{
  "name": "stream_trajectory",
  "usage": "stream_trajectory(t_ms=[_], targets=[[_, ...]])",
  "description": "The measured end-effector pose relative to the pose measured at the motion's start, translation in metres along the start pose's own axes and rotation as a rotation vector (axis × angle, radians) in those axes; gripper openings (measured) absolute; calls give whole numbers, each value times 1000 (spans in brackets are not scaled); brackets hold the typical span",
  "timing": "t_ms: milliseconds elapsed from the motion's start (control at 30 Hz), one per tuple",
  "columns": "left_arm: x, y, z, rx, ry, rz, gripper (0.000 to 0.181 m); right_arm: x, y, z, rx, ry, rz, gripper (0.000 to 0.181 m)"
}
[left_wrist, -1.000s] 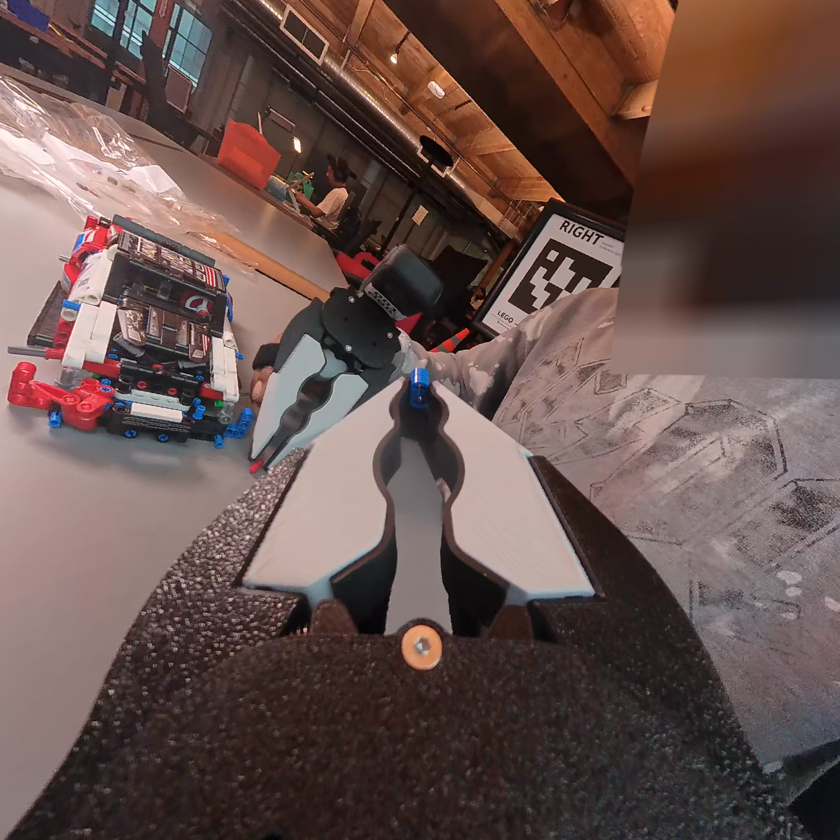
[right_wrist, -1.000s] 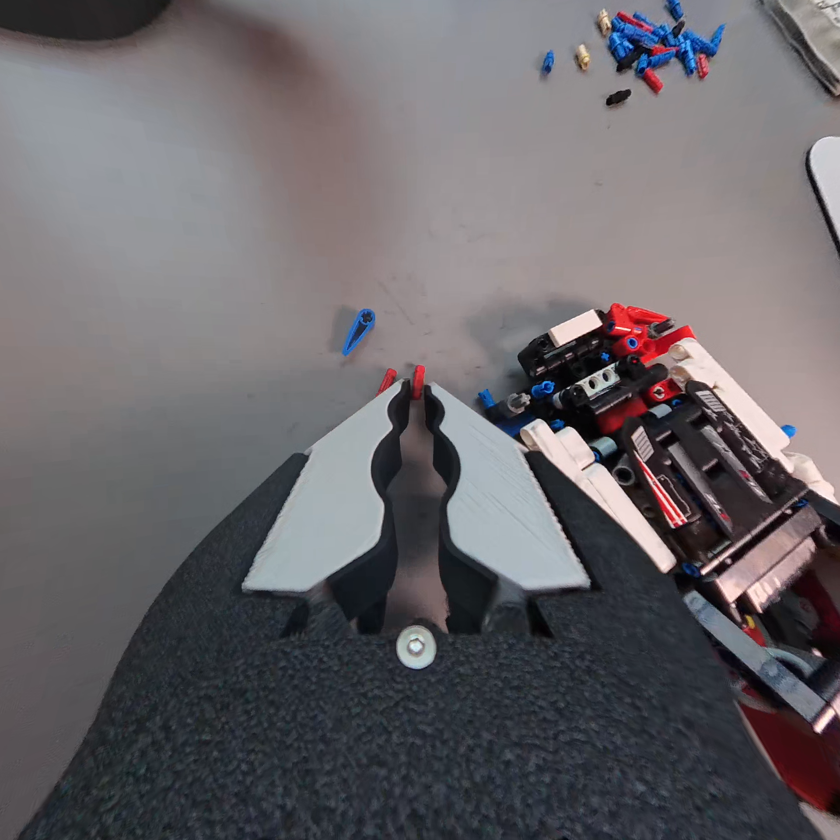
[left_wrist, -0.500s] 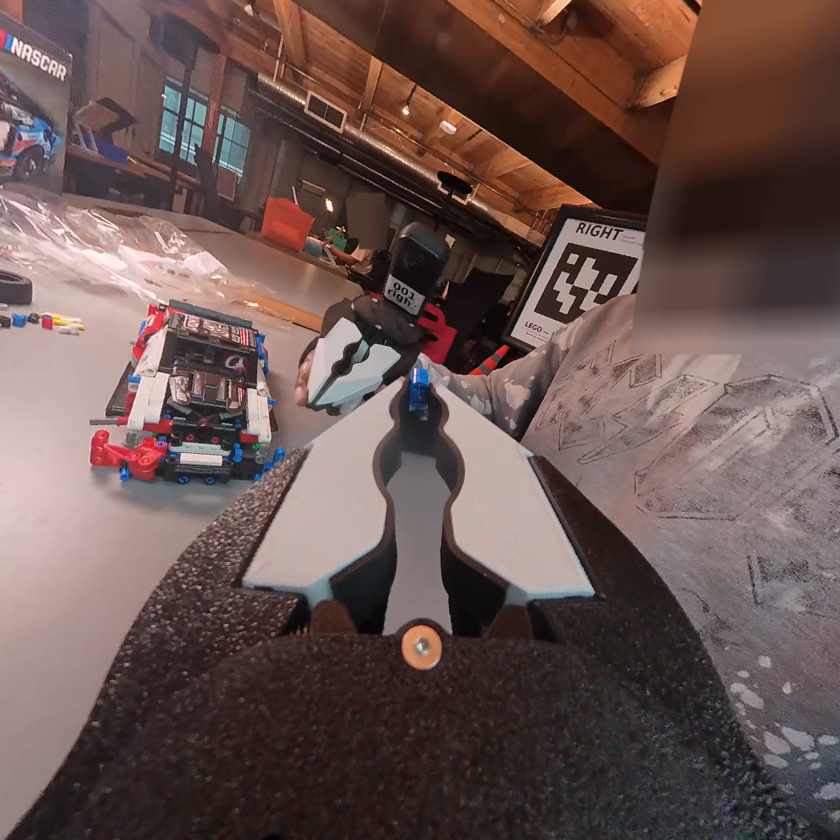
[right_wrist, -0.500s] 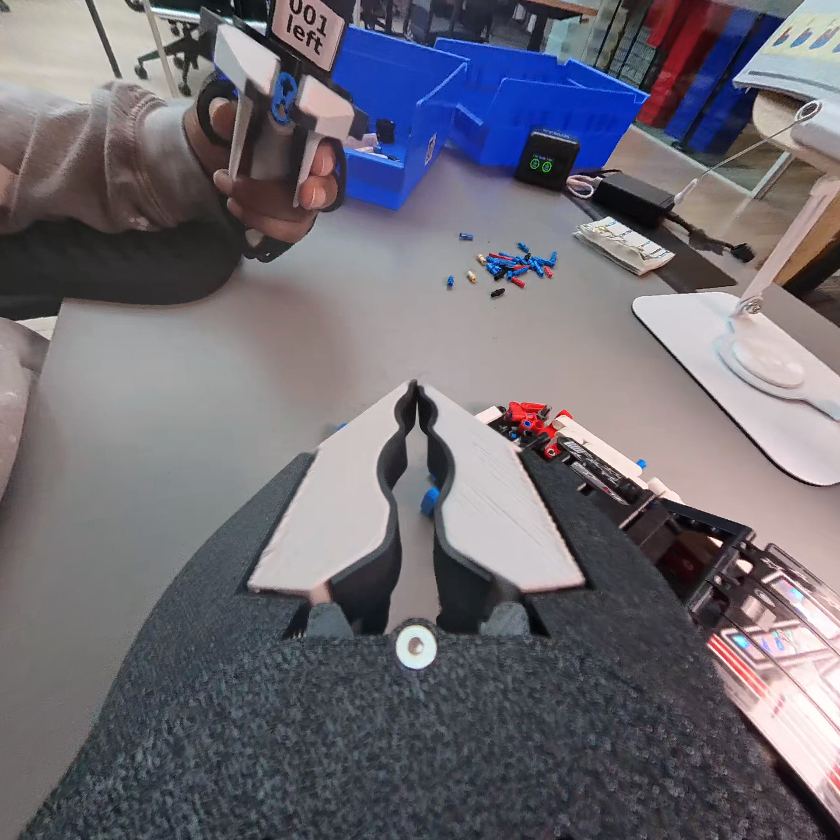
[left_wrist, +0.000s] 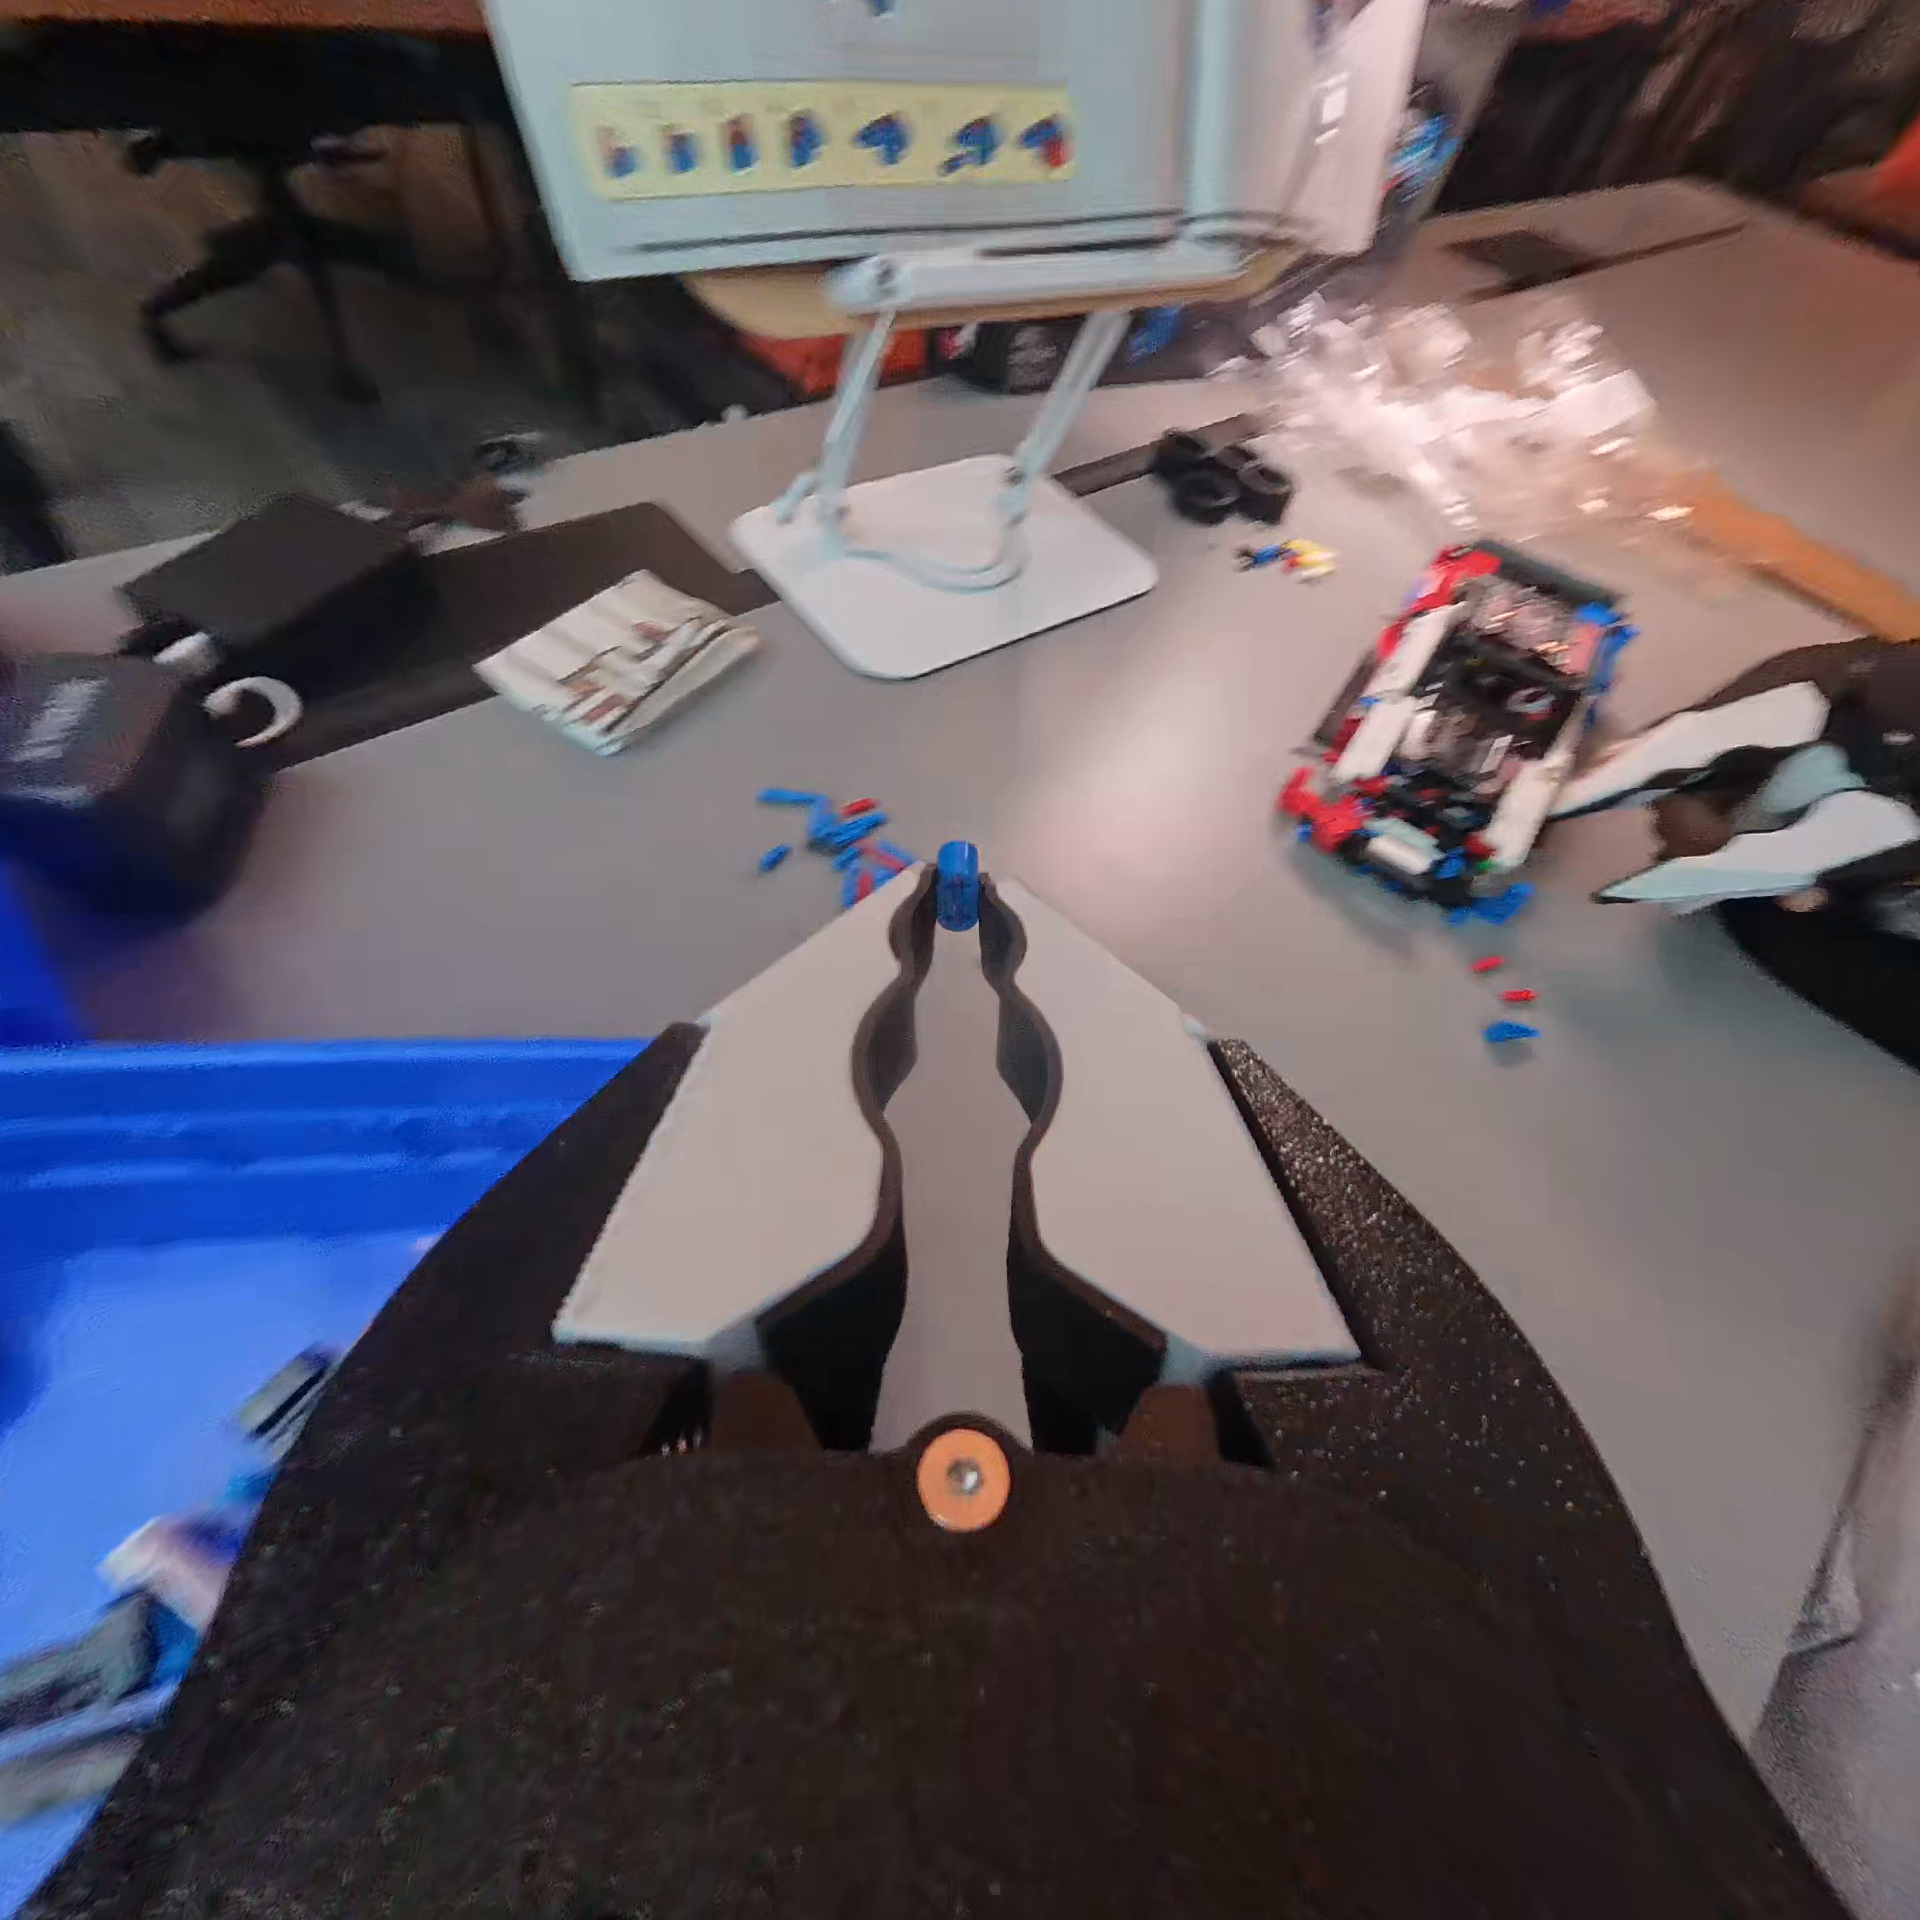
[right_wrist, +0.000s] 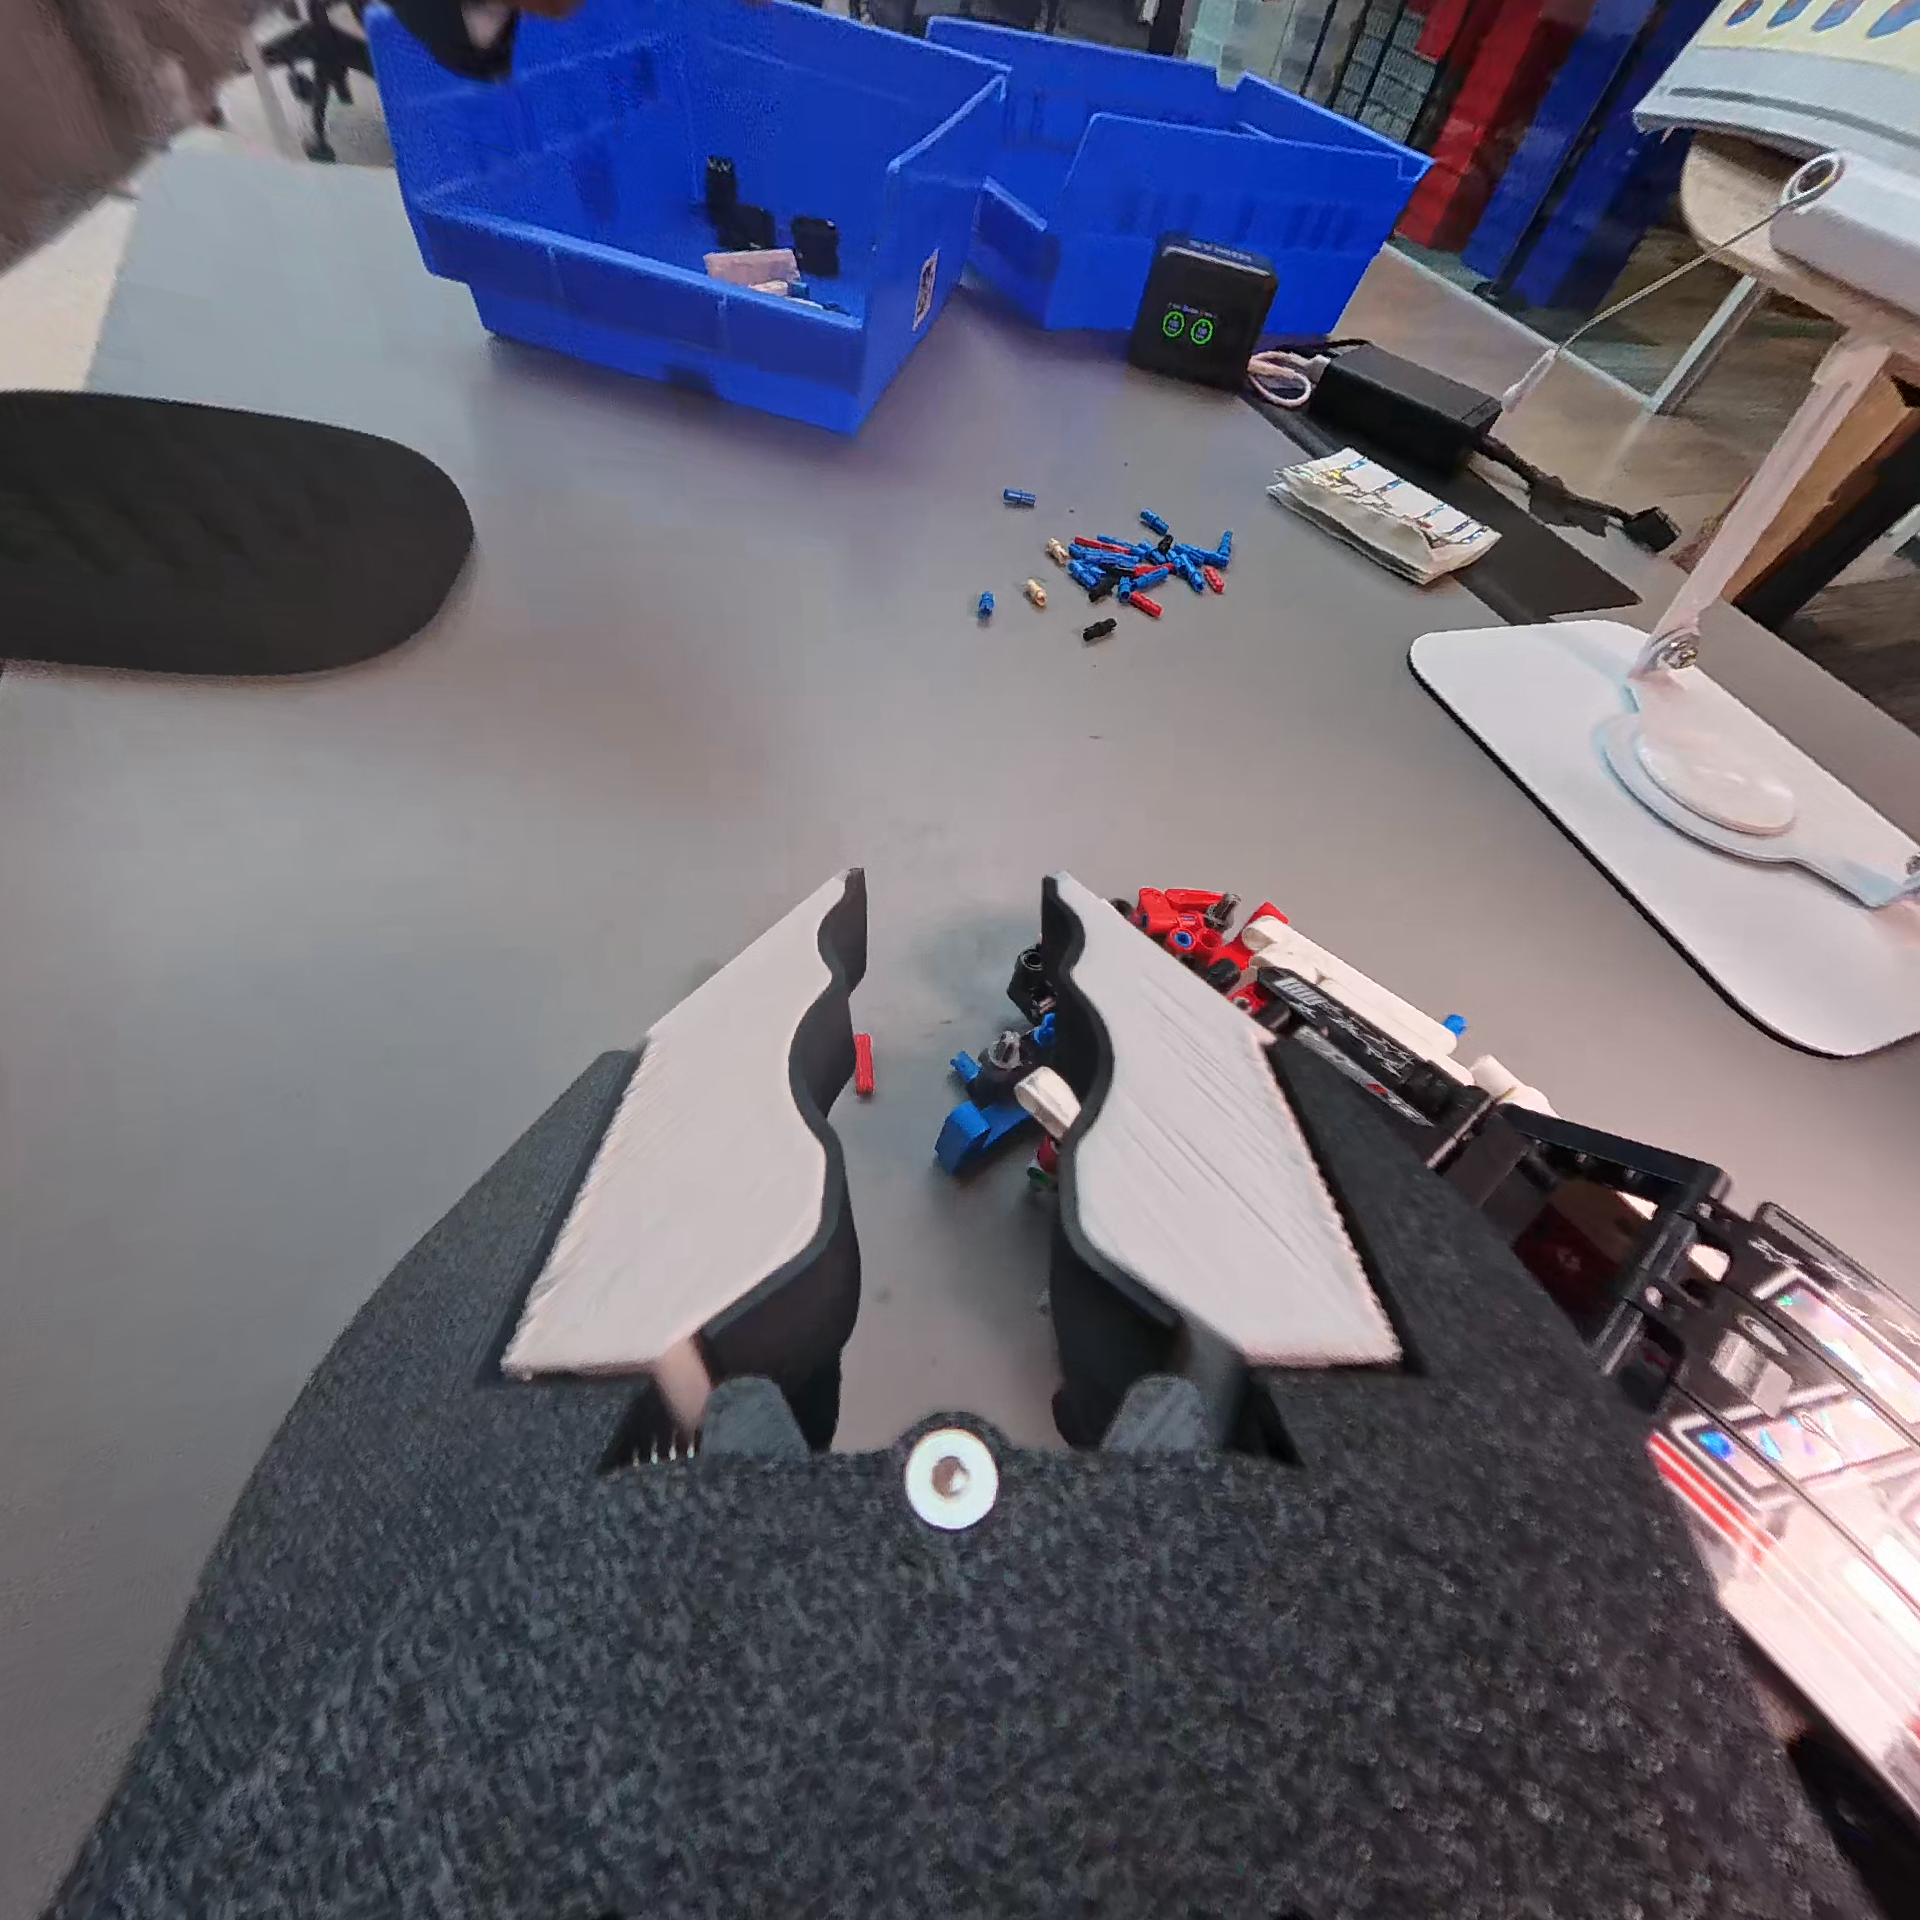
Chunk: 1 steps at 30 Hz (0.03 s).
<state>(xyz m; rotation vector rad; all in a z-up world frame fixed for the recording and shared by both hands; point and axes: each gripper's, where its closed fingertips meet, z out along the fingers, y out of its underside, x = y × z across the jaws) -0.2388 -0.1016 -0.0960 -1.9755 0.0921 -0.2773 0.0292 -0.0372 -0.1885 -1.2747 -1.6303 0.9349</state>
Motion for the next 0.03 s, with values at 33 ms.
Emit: stream_trajectory(t_ms=[33], targets=[[-25, 3, -11, -61, -72, 2, 6, -3, 2, 1, -10, -12, -13, 30]])
